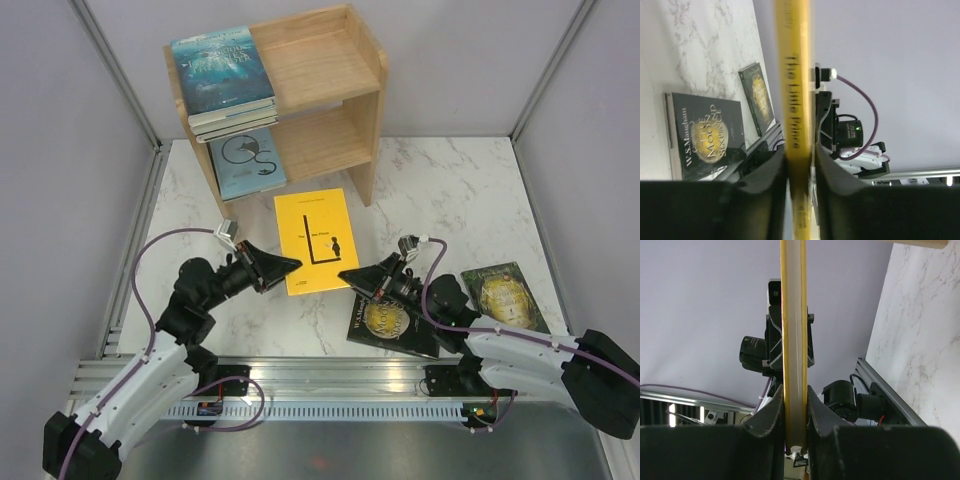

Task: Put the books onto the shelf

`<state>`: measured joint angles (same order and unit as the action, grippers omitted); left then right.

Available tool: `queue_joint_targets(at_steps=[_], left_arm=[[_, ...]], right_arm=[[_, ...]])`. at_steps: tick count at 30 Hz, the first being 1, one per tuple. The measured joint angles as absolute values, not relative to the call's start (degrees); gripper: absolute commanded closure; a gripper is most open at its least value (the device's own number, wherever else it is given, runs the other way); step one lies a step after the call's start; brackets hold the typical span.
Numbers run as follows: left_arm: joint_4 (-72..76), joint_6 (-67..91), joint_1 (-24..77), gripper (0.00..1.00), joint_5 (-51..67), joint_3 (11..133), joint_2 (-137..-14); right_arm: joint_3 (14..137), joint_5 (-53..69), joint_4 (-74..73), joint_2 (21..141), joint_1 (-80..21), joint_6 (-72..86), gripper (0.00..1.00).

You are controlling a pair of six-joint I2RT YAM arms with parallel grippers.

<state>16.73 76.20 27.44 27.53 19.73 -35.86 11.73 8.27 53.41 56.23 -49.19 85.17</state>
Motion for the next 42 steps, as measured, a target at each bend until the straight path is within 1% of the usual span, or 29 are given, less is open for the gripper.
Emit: queue_joint_targets(at_steps=[2,3,5,6,8,9,10,17,21,27,30,36,42], left_arm=[[12.5,74.8,27.3,0.46,26.9,19.9,-33.5],[10.0,73.7,27.3,0.33,26.5,20.3,-32.3],[4.1,71.5,27.2,0.24,25.1,21.9,-29.7],[1.2,70.2,27.1,0.16,24.4,23.1,-28.4],[-3.9,67.5,26.9,0.10,23.1,26.0,-26.1],[-6.3,66.2,26.8,0.04,22.7,27.6,-25.1],[-8.1,65.2,26.8,0.01,22.5,28.9,-24.4],[-23.9,57.0,26.7,0.00,17.3,38.9,-20.1],[-32.5,53.3,26.7,0.00,13.1,42.2,-17.9],[-41.1,49.9,26.7,0.00,9.2,43.4,-14.3],[-44.4,48.7,26.7,0.00,7.9,43.8,-12.8],[-48.2,47.9,26.7,0.00,6.5,44.3,-10.4],[-49.8,47.8,26.7,0.00,6.1,44.3,-9.4]], right_arm=[[13.0,8.3,51.0,56.0,-49.5,84.8,1.00],[13.7,8.3,49.3,55.8,-49.7,84.6,1.00],[15.8,8.3,45.2,55.5,-49.7,83.7,1.00],[17.1,8.2,43.0,55.5,-49.7,83.3,1.00],[19.8,8.1,39.7,55.4,-49.6,82.5,1.00],[21.1,8.1,38.3,55.4,-49.6,82.1,1.00],[22.4,8.1,37.1,55.4,-49.6,81.8,1.00],[30.5,8.7,30.9,55.6,-49.1,79.4,1.00],[35.3,11.2,30.8,60.4,-46.3,79.0,1.00],[45.3,15.8,30.9,75.0,-40.1,79.7,1.00],[53.2,17.5,29.5,82.7,-38.2,79.8,1.00],[71.8,20.9,27.2,95.9,-37.5,79.5,1.00],[82.8,23.1,26.9,105.1,-37.7,79.7,1.00]])
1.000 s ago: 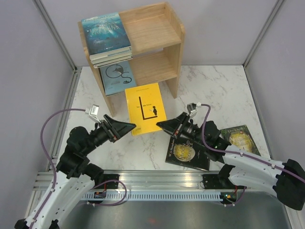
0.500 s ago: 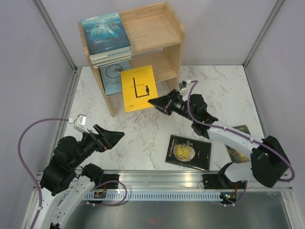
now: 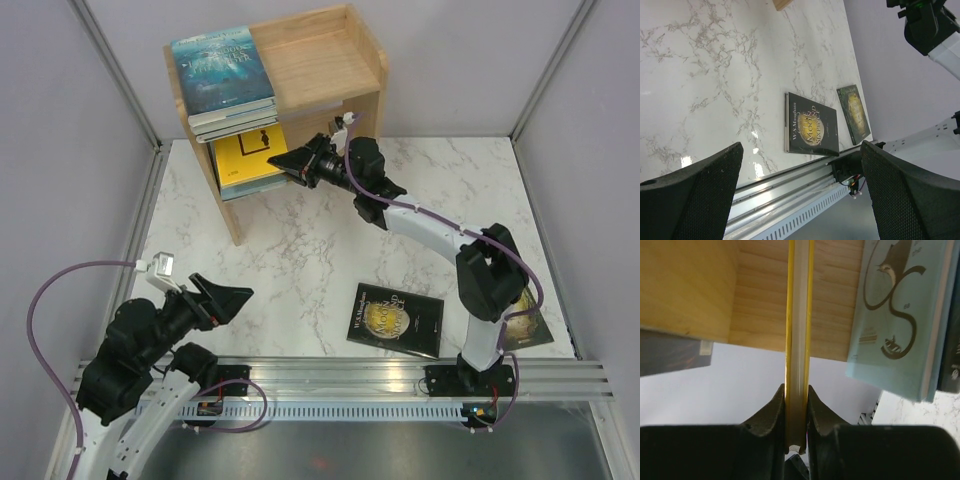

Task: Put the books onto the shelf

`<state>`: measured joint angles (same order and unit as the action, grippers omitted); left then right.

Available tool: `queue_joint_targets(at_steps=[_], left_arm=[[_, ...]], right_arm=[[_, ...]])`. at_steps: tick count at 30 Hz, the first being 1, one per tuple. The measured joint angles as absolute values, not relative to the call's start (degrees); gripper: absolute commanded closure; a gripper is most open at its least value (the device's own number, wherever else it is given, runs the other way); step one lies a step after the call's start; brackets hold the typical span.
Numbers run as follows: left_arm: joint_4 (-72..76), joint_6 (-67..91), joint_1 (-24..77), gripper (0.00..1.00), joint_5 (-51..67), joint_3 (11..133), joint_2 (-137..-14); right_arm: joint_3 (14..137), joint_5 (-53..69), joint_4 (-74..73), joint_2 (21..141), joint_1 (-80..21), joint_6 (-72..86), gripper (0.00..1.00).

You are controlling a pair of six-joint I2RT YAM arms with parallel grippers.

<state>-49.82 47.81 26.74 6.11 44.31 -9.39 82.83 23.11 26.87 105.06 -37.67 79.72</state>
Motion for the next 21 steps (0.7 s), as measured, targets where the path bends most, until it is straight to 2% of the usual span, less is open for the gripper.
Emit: queue_joint_targets(at_steps=[9,11,14,15,16,17,18,21], left_arm=[[-50.7,47.8,26.7,0.00,6.1,43.7,-8.8],[-50.7,47.8,26.8,0.00,6.1,43.6,-8.8],[-50.7,47.8,26.8,0.00,6.1,43.2,-8.7],[-50.7,47.8,26.8,0.00,6.1,43.0,-8.6],[-50.7,47.8,26.8,0.00,6.1,42.8,-8.6],[-50.8,47.8,26.8,0.00,6.1,42.7,-8.6],[-50.9,47.8,26.8,0.00,6.1,42.7,-8.5],[-50.9,47.8,26.8,0.00,6.1,42.7,-8.1]], right_arm=[[90.8,23.5,21.9,115.5,-38.2,80.3,1.00],[92.0,23.3,21.3,116.2,-38.3,80.1,0.96],[93.2,22.8,20.0,116.2,-38.5,79.1,0.66],[93.3,22.4,20.0,116.2,-38.6,79.1,0.47],[93.4,22.3,20.1,116.2,-38.8,79.3,0.40],[93.5,22.4,20.4,116.2,-39.0,78.6,0.21],[93.5,22.4,21.0,116.2,-39.4,79.2,0.13],[93.6,22.3,22.1,114.8,-40.3,77.7,0.11]])
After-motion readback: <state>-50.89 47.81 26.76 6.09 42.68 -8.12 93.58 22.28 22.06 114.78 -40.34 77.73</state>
